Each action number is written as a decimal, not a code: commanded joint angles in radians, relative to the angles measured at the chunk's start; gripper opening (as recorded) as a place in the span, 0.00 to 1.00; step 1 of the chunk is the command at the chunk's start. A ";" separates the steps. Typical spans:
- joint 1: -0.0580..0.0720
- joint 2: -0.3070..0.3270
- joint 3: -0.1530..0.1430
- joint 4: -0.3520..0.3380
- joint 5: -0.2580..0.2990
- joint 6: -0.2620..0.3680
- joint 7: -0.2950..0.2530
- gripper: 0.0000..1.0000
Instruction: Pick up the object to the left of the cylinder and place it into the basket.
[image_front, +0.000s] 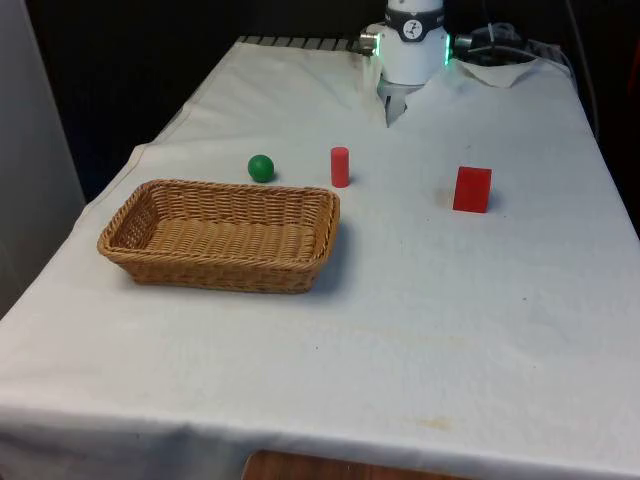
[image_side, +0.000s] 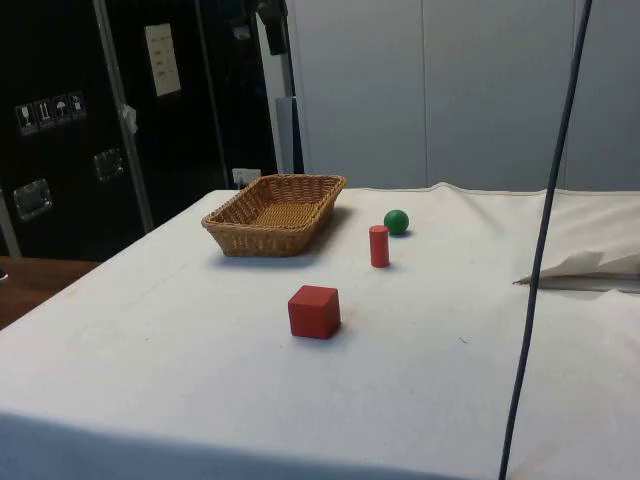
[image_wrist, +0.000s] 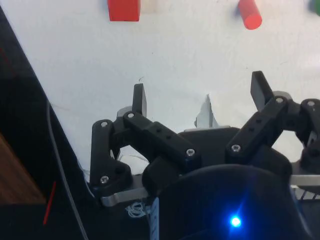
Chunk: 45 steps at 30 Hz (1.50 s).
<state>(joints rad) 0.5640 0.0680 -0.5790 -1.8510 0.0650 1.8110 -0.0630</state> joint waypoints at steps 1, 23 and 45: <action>0.000 -0.002 0.003 -0.003 0.000 0.002 0.002 1.00; 0.002 -0.115 0.097 -0.192 -0.063 0.170 0.111 1.00; 0.000 -0.148 0.185 -0.338 -0.089 0.309 0.203 1.00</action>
<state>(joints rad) 0.5640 -0.0800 -0.3940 -2.1890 -0.0240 2.1200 0.1400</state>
